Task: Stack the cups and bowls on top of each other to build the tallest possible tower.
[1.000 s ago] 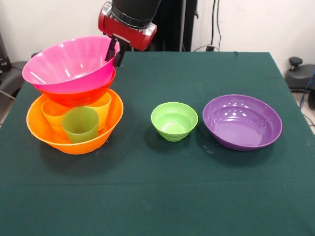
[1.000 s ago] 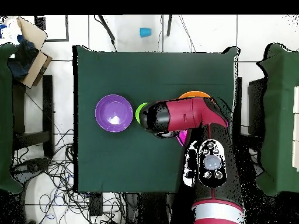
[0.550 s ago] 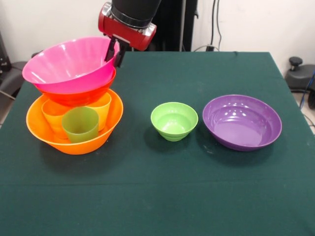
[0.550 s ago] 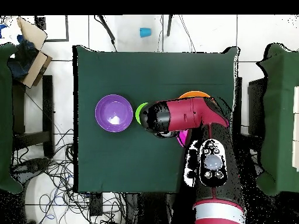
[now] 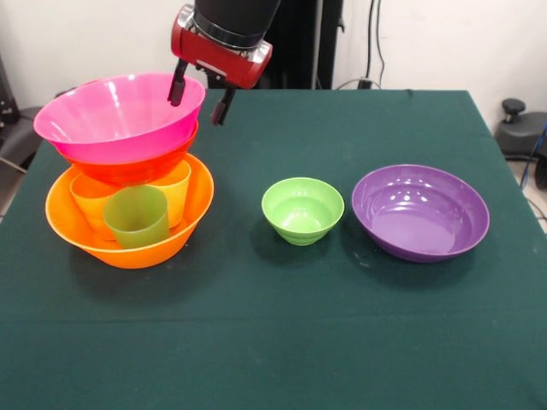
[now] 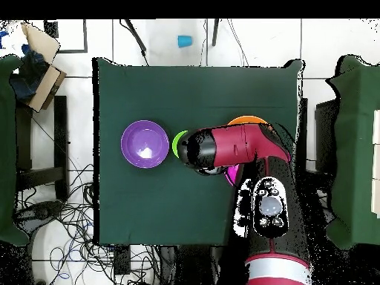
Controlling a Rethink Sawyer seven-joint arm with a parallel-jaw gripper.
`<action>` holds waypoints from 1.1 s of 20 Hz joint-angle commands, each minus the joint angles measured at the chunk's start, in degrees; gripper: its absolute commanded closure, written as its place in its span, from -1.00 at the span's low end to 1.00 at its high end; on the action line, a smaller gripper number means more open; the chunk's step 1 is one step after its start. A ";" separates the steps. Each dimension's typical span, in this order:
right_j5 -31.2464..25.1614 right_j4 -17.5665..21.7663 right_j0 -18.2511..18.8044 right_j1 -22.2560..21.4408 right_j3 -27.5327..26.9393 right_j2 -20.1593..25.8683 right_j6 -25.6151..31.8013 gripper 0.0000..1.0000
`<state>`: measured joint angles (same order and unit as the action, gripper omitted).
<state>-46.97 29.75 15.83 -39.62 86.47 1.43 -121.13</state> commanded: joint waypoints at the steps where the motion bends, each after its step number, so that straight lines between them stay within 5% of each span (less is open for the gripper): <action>1: 3.50 4.08 0.20 1.86 -1.20 4.25 7.02 -1.00; 22: -1.61 3.32 -0.54 -2.65 0.40 3.86 9.53 -1.00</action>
<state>-46.98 29.76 15.79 -41.92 86.48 1.42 -121.13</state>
